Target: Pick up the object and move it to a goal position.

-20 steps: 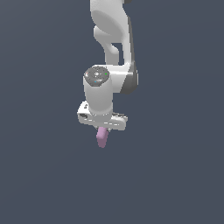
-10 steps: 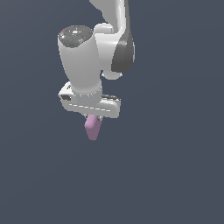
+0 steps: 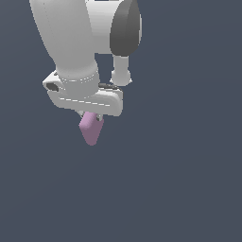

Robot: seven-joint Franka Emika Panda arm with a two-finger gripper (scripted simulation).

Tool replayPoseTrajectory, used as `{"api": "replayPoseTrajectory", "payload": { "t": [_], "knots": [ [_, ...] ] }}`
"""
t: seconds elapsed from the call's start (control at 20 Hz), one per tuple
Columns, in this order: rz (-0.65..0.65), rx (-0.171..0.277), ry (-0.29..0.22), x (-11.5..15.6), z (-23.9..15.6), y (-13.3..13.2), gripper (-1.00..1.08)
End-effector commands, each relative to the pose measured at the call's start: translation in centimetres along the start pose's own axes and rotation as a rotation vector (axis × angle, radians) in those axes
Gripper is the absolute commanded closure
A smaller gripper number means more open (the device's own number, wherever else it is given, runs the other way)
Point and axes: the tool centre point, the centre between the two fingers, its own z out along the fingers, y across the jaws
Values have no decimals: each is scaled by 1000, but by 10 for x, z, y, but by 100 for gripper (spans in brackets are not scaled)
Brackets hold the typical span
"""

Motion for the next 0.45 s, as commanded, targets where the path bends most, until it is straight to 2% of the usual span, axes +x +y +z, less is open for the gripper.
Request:
{"api": "replayPoseTrajectory", "payload": {
  "t": [0.0,0.4],
  "knots": [
    [-1,0,-1,1,-8,2,108],
    [-1,0,-1,3,-11,3,108]
  ]
}}
